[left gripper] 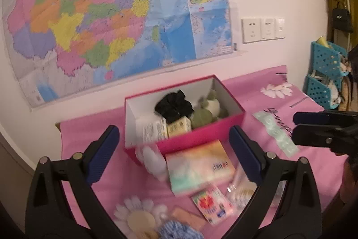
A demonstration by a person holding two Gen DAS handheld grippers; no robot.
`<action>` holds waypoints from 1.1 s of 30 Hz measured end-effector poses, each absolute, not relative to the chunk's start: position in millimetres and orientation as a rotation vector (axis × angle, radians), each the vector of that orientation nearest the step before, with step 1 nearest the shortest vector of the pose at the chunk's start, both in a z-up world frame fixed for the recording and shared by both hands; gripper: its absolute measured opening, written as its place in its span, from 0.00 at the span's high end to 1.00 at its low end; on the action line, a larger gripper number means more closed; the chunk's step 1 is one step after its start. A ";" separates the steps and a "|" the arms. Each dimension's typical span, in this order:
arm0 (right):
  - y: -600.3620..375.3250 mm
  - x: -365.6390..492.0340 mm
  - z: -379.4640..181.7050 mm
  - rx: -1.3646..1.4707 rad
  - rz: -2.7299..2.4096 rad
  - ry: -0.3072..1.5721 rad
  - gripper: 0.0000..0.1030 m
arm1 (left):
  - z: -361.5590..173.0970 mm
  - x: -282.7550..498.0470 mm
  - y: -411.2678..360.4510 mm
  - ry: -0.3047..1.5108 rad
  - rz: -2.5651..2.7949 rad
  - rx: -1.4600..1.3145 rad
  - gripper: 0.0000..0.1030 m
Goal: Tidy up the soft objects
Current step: 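Move the right gripper back to the beige teddy bear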
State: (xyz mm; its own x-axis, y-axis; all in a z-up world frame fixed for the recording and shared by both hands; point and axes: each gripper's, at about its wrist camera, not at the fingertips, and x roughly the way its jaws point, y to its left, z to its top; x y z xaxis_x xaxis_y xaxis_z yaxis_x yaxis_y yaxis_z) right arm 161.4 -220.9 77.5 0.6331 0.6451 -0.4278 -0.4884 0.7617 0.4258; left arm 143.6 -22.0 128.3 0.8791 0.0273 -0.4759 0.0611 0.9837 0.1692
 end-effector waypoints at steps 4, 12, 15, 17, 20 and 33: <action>-228.8 132.6 55.8 0.279 0.652 0.622 0.26 | 104.7 101.4 -9.5 0.497 -0.032 0.109 0.01; -248.7 91.8 -2.7 0.318 0.618 0.707 0.21 | 37.2 46.3 -1.8 0.590 -0.090 0.001 0.00; -256.4 81.9 -23.6 0.350 0.604 0.745 0.20 | 12.9 25.5 -1.6 0.623 -0.098 -0.001 0.00; -259.5 77.0 -33.6 0.365 0.597 0.762 0.20 | -0.2 10.0 0.9 0.633 -0.104 0.002 0.00; -253.4 68.7 -45.1 0.375 0.622 0.789 0.20 | -15.0 -1.4 7.7 0.668 -0.091 -0.003 0.00; -157.0 79.3 -64.4 0.290 0.795 0.903 0.20 | -36.3 9.2 57.3 0.716 0.015 -0.058 0.00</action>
State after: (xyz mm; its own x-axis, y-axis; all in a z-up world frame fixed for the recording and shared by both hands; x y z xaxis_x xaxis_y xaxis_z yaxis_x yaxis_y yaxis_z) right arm 79.3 -157.0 -64.4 0.3636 0.7222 -0.5884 -0.4924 0.6852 0.5367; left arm 9.2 57.3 -36.3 0.7544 -0.0063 -0.6564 -0.0336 0.9983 -0.0482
